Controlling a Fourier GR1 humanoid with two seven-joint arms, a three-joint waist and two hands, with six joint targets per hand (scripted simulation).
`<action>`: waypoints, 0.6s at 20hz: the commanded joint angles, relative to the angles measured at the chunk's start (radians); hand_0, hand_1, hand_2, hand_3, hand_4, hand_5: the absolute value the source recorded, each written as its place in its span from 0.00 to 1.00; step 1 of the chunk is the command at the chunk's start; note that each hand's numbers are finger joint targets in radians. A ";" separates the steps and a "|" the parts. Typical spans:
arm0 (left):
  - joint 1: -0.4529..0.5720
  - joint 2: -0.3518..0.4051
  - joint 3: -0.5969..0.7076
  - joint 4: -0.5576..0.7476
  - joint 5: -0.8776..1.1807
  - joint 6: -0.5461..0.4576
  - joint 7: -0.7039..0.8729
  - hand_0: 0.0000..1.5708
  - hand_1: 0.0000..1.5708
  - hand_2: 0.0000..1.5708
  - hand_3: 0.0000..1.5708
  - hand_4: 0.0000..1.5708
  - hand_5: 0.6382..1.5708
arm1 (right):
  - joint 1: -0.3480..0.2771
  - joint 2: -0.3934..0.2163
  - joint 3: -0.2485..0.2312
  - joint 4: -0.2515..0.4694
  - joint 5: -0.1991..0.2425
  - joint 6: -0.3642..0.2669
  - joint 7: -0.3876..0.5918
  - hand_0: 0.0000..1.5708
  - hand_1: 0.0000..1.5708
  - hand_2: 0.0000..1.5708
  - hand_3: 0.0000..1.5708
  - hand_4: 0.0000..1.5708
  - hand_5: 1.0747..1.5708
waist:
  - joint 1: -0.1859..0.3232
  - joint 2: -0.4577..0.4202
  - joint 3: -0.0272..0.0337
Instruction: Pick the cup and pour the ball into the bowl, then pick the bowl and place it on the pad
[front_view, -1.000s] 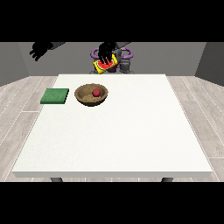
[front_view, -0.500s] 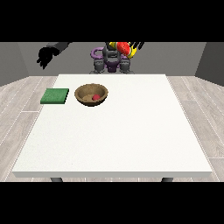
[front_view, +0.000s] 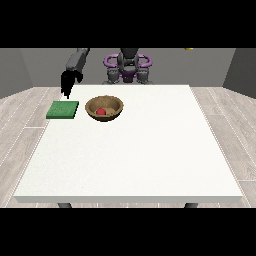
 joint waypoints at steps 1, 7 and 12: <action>-0.026 0.094 0.114 -0.020 0.179 -0.172 -0.001 0.00 0.00 0.00 0.00 0.67 0.99 | -0.033 0.012 -0.022 0.059 -0.006 -0.023 -0.050 0.00 0.00 0.00 0.00 0.47 0.99 | 0.056 0.063 0.0047; 0.052 0.176 0.166 -0.035 0.261 -0.268 0.011 0.00 0.00 0.00 0.00 0.65 0.99 | -0.032 0.093 0.022 0.172 0.022 -0.017 -0.157 0.00 0.00 0.00 0.00 0.45 0.99 | 0.034 0.075 0.0053; 0.101 0.215 0.198 -0.077 0.307 -0.269 0.035 0.00 0.00 0.00 0.00 0.64 0.97 | -0.144 0.041 0.003 0.302 0.001 0.010 -0.190 0.00 0.00 0.00 0.00 0.37 0.97 | -0.007 0.090 0.0054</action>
